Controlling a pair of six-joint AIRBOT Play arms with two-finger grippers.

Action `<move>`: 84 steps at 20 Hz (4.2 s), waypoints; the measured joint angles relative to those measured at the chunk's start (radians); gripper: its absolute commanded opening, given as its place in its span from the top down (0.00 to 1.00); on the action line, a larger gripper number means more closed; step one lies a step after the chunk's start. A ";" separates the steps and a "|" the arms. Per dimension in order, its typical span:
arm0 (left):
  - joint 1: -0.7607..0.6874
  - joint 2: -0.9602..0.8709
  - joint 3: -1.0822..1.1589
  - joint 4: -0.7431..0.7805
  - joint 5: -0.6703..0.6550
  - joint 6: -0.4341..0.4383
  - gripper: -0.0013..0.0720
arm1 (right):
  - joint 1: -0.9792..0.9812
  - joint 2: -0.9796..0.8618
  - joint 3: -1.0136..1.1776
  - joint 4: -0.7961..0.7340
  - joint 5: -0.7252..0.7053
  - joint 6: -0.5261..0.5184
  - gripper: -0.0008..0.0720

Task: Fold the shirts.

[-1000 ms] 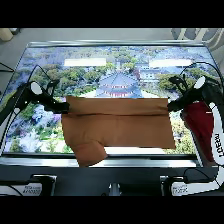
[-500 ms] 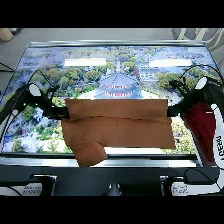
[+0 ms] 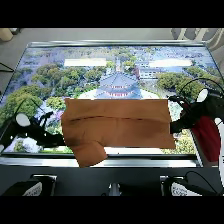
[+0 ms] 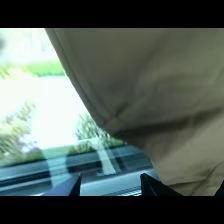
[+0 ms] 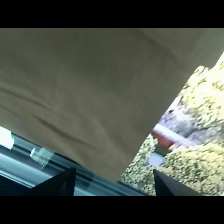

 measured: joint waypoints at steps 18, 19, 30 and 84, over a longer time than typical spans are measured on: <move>-0.021 0.106 -0.261 -0.279 0.268 0.074 0.45 | 0.000 0.045 -0.080 -0.044 0.006 -0.002 0.22; -0.033 0.100 -0.262 -0.282 0.283 0.073 0.45 | 0.000 0.045 -0.085 -0.057 0.009 0.001 0.22; -0.098 0.082 -0.262 -0.305 0.323 0.101 0.94 | -0.090 0.044 -0.166 -0.028 -0.030 0.012 0.22; -0.069 -0.356 0.611 -0.046 0.232 0.063 0.95 | -0.077 -0.318 0.324 0.372 -0.335 -0.051 0.96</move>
